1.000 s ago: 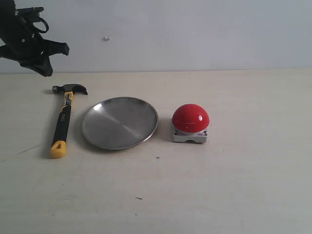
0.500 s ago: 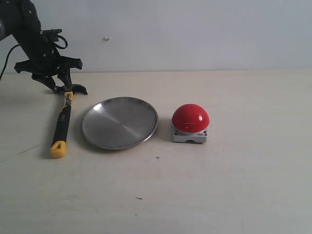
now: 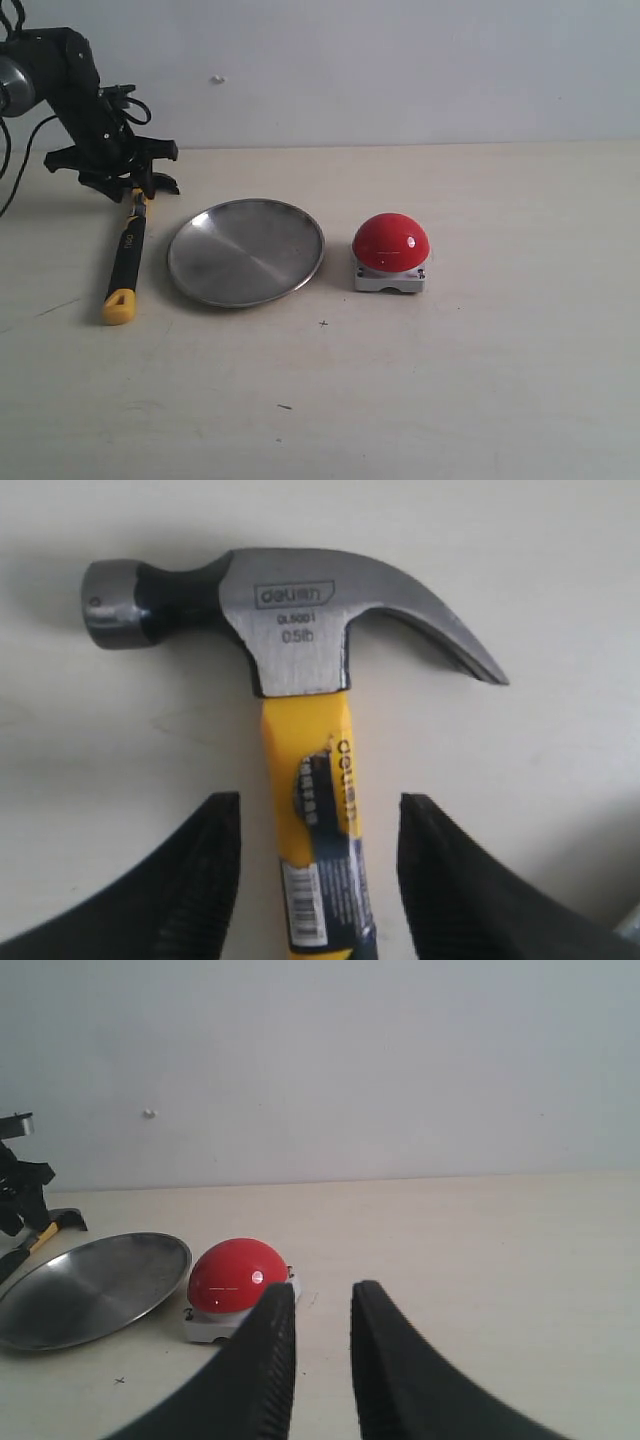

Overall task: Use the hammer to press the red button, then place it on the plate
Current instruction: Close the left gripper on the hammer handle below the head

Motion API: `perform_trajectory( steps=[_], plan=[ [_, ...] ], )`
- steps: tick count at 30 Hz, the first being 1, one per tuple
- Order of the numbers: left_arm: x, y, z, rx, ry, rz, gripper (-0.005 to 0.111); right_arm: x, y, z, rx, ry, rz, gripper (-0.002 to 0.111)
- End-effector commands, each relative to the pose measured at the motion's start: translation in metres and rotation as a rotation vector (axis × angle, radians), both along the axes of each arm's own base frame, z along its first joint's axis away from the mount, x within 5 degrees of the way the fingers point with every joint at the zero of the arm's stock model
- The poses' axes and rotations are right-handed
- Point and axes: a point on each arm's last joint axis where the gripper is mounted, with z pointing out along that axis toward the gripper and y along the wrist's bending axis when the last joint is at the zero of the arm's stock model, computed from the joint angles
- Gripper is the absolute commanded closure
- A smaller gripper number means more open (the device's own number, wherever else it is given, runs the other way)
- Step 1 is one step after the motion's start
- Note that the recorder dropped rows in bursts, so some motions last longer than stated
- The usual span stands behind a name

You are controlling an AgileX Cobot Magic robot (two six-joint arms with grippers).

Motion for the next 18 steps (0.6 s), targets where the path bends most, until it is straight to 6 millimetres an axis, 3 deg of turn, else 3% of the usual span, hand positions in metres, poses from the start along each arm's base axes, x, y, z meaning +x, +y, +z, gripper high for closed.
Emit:
perform_trajectory(
  steps=[1,18],
  plan=[
    [0.0009,-0.0003,-0.0025,-0.001,0.001,0.018,0.058,-0.0002,-0.0004,-0.0004,0.003,-0.010,-0.006,0.087],
    [-0.0016,-0.0087,-0.0087,0.001,0.021,0.036,0.058,-0.0002,-0.0004,-0.0004,0.003,-0.010,-0.006,0.087]
  ],
)
